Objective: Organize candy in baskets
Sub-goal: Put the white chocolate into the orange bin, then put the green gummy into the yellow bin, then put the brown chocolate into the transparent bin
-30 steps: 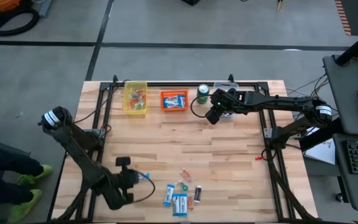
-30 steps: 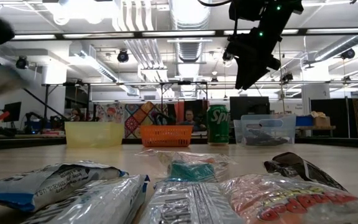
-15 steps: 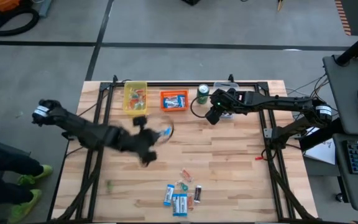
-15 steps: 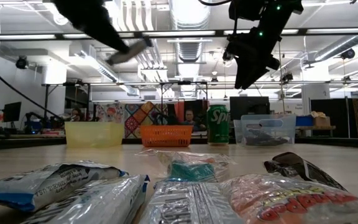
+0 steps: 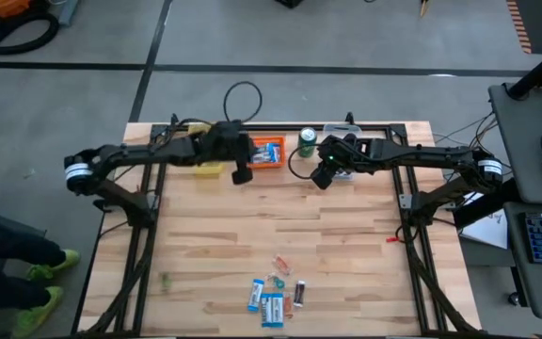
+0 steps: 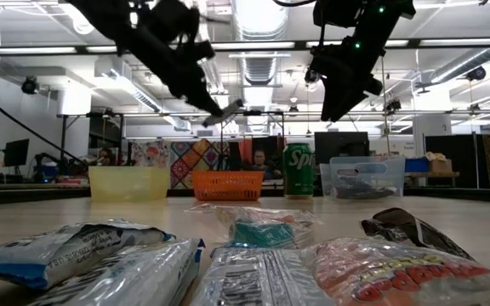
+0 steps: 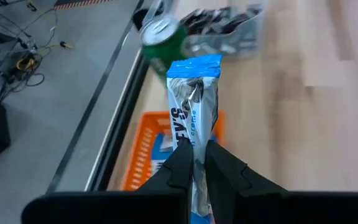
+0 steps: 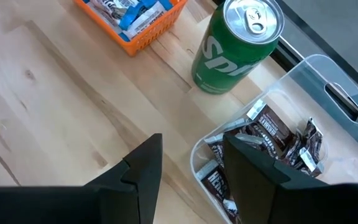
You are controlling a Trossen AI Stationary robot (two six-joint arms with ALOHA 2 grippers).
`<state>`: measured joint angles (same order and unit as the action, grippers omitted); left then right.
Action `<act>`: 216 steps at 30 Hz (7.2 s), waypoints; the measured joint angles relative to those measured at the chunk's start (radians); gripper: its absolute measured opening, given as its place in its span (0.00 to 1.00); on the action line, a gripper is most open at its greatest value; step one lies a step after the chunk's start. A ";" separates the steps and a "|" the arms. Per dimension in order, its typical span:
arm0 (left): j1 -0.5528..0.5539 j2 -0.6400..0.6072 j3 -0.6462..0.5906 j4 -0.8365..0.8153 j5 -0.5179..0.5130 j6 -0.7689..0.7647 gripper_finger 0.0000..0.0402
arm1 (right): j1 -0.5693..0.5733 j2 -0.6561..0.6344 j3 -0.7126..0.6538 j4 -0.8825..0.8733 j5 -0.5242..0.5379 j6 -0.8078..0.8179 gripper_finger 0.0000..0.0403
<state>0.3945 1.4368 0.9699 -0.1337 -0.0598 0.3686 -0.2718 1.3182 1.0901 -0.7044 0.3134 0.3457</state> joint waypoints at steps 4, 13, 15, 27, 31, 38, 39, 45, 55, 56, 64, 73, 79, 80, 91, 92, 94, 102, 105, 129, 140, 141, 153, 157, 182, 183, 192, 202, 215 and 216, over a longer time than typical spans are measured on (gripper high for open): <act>0.080 0.077 0.000 0.056 0.025 0.062 0.03 | 0.000 0.000 0.000 0.001 0.000 0.000 0.39; 0.165 0.202 0.000 0.064 0.021 0.113 0.03 | 0.000 0.000 0.000 0.003 0.000 -0.001 0.39; 0.166 0.210 0.000 0.065 0.020 0.113 0.03 | 0.000 0.000 0.000 0.003 0.000 -0.001 0.39; 0.161 0.209 0.000 0.059 0.019 0.060 0.24 | 0.001 0.000 0.000 0.006 0.000 -0.005 0.39; 0.141 0.193 0.000 0.040 0.019 0.031 0.29 | 0.001 0.000 0.000 0.006 0.000 -0.005 0.39; 0.039 0.076 0.001 -0.144 0.018 -0.182 0.30 | 0.001 0.000 0.000 0.005 0.000 -0.006 0.39; 0.013 0.055 0.001 -0.173 0.017 -0.225 0.30 | 0.001 0.000 0.000 0.005 0.000 -0.006 0.39; -0.205 -0.055 0.001 -0.291 0.018 -0.444 0.29 | 0.002 0.000 0.000 0.005 -0.002 -0.006 0.39; -0.625 -0.067 0.001 -0.320 -0.005 -0.824 0.29 | 0.045 0.000 0.000 0.006 -0.003 -0.005 0.39; -0.660 -0.061 0.001 -0.326 -0.020 -0.857 0.29 | 0.050 0.000 0.000 0.006 -0.003 -0.006 0.39; -0.887 -0.030 0.001 -0.451 -0.058 -1.257 0.29 | 0.095 0.000 0.000 0.007 -0.003 0.001 0.39; -1.106 0.030 0.001 -0.733 -0.003 -1.898 0.29 | 0.124 0.000 0.000 0.009 -0.003 0.002 0.39; -1.207 0.107 0.001 -0.845 0.177 -2.186 0.29 | 0.124 0.000 0.000 0.016 0.000 0.002 0.39; -1.216 0.118 0.001 -0.852 0.202 -2.209 0.29 | 0.124 0.000 0.000 0.016 0.000 0.002 0.39; -1.237 0.238 0.001 -0.899 0.287 -2.211 0.29 | 0.124 0.000 0.000 0.037 -0.003 0.002 0.39; -1.237 0.248 0.001 -0.899 0.287 -2.207 0.29 | 0.124 0.000 0.000 0.037 -0.003 0.002 0.39; -1.237 0.266 0.000 -0.903 0.287 -2.195 0.29 | 0.124 0.000 0.000 0.037 -0.003 0.002 0.39; -1.244 0.314 -0.005 -0.919 0.287 -2.184 0.23 | 0.125 0.000 0.000 0.037 -0.003 0.002 0.39; -1.245 0.321 -0.005 -0.915 0.287 -2.184 0.19 | 0.127 0.000 0.000 0.037 -0.004 0.002 0.39; -1.168 0.266 0.169 -0.926 -0.176 -1.847 0.00 | 0.195 -0.026 0.023 0.022 -0.067 -0.005 0.39; -0.905 0.113 0.159 -0.931 -0.467 -1.280 0.00 | 0.367 -0.028 0.028 0.030 -0.187 0.035 0.39; -0.872 0.091 0.151 -0.931 -0.481 -1.231 0.00 | 0.389 -0.028 0.023 0.030 -0.187 0.048 0.39; -0.295 -0.160 0.000 -0.805 -0.516 -0.735 0.00 | 0.595 -0.027 -0.086 0.145 -0.182 0.196 0.39; -0.037 -0.161 -0.034 -0.696 -0.516 -0.610 0.00 | 0.622 -0.027 -0.108 0.187 -0.182 0.219 0.39; 0.389 0.072 -0.065 -0.364 -0.386 -0.300 0.18 | 0.625 -0.026 -0.111 0.204 -0.152 0.238 0.39; 0.386 0.064 -0.065 -0.383 -0.385 -0.305 0.19 | 0.625 -0.026 -0.111 0.213 -0.152 0.241 0.39; 0.247 -0.103 -0.075 -0.544 -0.174 -0.460 0.23 | 0.630 -0.010 -0.141 0.319 -0.082 0.204 0.39; -0.170 -0.275 -0.147 -0.446 -0.165 -0.621 0.23 | 0.634 0.155 -0.156 0.493 -0.074 0.099 0.39; -0.587 -0.271 -0.290 -0.097 -0.168 -0.762 0.23 | 0.699 0.334 -0.149 0.718 -0.128 -0.141 0.39; -0.604 -0.265 -0.290 -0.078 -0.171 -0.777 0.23 | 0.711 0.339 -0.149 0.722 -0.158 -0.161 0.39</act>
<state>-0.2093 1.1721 0.6801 -0.2119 -0.2303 -0.4085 0.4392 1.6567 0.9413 0.0176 0.1554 0.1852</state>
